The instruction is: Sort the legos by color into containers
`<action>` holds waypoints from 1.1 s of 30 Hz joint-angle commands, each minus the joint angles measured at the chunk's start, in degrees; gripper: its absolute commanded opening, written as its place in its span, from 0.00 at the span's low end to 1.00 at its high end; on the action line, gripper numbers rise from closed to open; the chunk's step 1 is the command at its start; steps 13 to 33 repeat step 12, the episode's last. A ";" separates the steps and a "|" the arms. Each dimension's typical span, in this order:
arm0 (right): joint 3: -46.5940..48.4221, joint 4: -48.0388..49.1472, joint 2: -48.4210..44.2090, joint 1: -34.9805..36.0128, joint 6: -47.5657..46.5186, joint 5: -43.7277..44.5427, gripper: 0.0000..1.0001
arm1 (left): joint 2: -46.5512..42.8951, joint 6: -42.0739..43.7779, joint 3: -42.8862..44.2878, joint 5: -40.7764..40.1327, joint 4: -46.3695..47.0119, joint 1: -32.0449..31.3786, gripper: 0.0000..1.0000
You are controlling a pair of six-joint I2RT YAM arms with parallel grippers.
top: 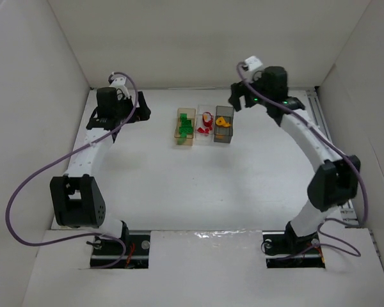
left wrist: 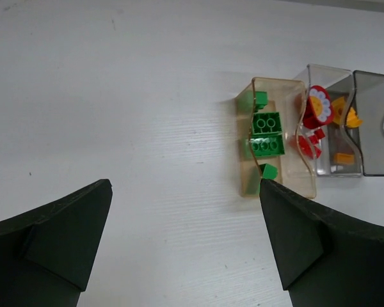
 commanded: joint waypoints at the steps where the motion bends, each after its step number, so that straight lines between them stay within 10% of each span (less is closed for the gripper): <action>1: -8.57 5.67 -9.88 -8.57 -0.21 -0.64 0.89 | -3.05 0.92 -2.86 -3.76 0.18 0.51 1.00; 10: -28.44 12.35 -15.27 -22.20 -5.40 -4.77 0.92 | -3.58 0.21 -10.25 -8.17 2.90 0.51 1.00; 33: -29.07 13.14 -15.27 -23.43 -5.41 -4.77 0.94 | -2.27 0.91 -9.64 -8.96 1.33 1.12 1.00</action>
